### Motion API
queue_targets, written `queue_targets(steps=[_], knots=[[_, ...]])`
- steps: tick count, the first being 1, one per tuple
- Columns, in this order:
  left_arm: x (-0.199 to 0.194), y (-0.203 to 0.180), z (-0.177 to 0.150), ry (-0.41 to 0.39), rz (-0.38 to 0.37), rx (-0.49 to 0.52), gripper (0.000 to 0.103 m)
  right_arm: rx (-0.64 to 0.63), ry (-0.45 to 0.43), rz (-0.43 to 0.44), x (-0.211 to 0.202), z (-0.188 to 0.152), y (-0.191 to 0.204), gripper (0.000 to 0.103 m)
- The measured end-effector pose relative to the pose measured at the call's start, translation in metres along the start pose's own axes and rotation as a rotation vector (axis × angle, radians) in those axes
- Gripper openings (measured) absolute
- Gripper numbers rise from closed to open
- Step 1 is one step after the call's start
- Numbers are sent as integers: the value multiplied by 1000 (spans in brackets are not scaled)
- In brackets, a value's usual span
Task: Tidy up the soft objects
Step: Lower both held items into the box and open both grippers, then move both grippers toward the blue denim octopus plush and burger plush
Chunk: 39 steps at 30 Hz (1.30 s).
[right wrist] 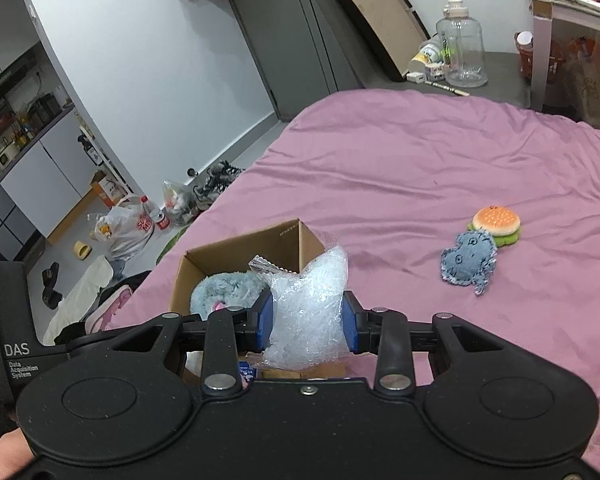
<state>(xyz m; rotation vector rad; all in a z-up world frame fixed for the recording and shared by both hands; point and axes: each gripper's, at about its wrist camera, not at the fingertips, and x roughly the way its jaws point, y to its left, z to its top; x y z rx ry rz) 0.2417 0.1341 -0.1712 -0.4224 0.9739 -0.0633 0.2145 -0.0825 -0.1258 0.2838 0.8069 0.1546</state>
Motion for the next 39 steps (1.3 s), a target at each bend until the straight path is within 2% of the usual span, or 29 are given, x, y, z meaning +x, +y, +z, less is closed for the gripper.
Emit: queue_targets(steps=[2,6,15,18,20,24,30,32,35,39], knots=[[4,1,1,2,16,-3,55,1,8,3,4,0,2,34],[10,3,2,19,-1,-12,56,-6,20,17,13,0,7,34],[7,15,8,-18,32,-49,57,4,43,60,27,-1,16,35],[4,17,12,-23,38,-62,57,13,53,85,30,-1,17,38],[2,15,13,-22,41,-62,57,19,57,91,30,-1,16,49],[-3,9,12,-30,65,-43,57,42,36,68,19,3,6,50],[-18,-4,10,-57,94,-20,70,71,21,46,-1,7,-8,51],[-25,-9,10,-67,104,-11,76,73,21,45,-7,8,-11,54],[-35,-19,9,-81,114,10,79,70,21,43,-16,10,-15,64],[-44,-31,4,-90,130,34,81,55,8,56,-32,11,-21,66]])
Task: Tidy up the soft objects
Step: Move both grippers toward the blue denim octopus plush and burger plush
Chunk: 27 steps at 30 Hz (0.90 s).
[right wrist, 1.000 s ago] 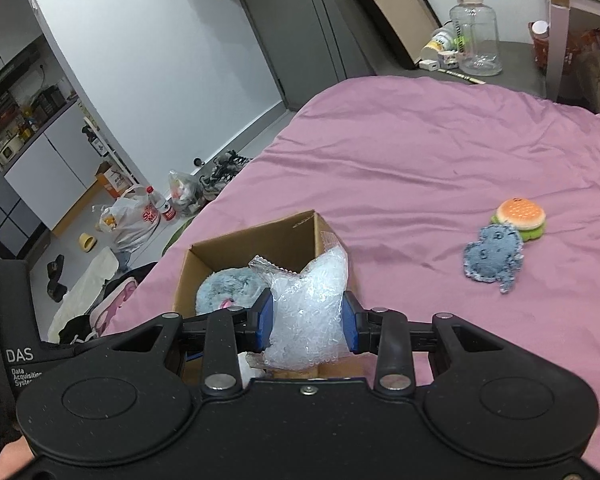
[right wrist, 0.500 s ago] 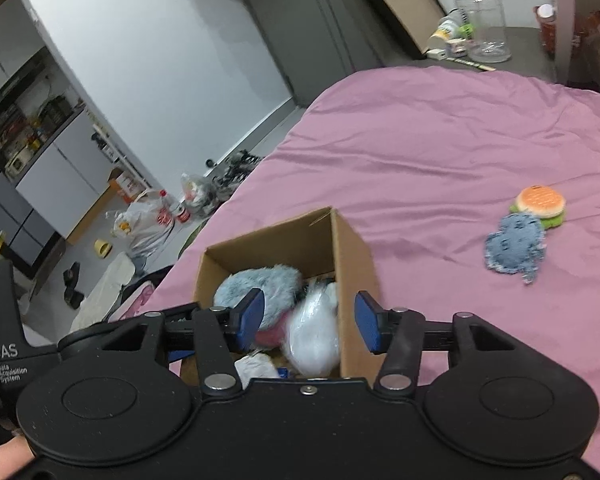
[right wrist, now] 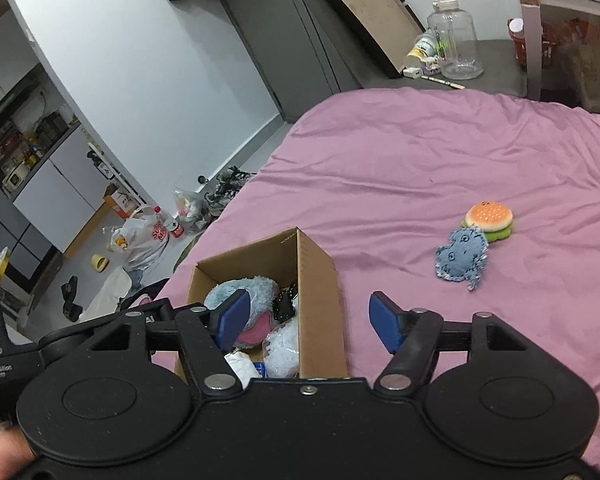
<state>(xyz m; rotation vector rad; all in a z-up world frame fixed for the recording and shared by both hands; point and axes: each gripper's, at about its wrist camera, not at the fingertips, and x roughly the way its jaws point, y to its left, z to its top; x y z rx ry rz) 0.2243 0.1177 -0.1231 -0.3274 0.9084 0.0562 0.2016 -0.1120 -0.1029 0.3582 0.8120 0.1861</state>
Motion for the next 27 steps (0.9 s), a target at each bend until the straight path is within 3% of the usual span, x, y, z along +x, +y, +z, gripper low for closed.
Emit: queue_targets(steps=[8,20,27], knots=[[-25,-26,-3,-22,-2,54,81,13,-43,0,-32,9,-19,83],[-49,-68,-6,-36,-23,144,90,54,-76,7,-64,17,-59,95],[-53,-92,-9,-36,-32,174,95,109,-88,11,-72,21,-90,96]])
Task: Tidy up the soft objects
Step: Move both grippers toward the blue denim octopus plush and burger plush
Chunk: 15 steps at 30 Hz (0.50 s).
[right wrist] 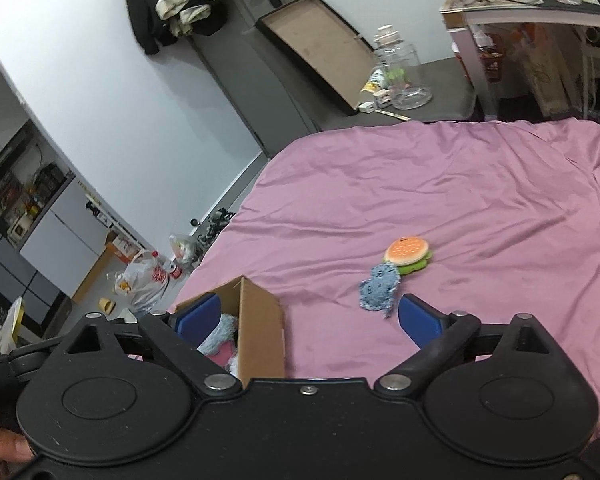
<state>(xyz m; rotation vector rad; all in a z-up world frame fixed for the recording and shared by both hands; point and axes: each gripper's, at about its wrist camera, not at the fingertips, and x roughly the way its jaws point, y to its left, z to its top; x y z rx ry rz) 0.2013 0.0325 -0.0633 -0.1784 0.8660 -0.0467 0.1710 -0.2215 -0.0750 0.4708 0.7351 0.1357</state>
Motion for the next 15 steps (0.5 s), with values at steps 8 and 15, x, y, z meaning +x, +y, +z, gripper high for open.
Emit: queue_targets(steps=[8,15], knots=[[4,-26,3,-8,34,25,99,75,-11,9,3,7,-35,97],[14,-45,10,-26,40,28,99,141,1,13,20,7,-63,97]])
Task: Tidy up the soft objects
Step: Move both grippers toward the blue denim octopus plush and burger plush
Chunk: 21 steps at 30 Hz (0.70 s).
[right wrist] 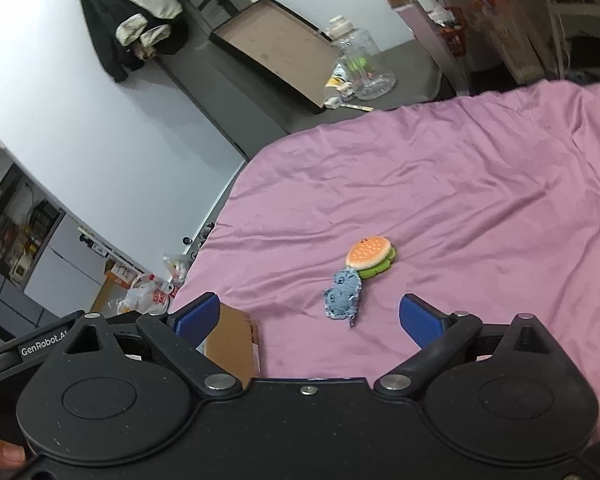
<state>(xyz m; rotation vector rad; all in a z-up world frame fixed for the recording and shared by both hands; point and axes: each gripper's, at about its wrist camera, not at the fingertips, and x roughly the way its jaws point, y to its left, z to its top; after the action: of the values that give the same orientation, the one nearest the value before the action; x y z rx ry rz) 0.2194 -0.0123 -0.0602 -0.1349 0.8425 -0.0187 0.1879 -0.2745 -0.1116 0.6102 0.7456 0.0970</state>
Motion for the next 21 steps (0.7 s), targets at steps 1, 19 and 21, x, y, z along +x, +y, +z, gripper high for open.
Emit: queue_targets(steps=[1,19,21], knots=[[2,-2,0,2,4,1,99,15,4,2,3,1,-4,97],[64,-46,-9,55,53,9,99,103,13,3,45,12,-57,93],[73,-51,-11,67,55,14,98,121,22,3,52,15,-63,91]])
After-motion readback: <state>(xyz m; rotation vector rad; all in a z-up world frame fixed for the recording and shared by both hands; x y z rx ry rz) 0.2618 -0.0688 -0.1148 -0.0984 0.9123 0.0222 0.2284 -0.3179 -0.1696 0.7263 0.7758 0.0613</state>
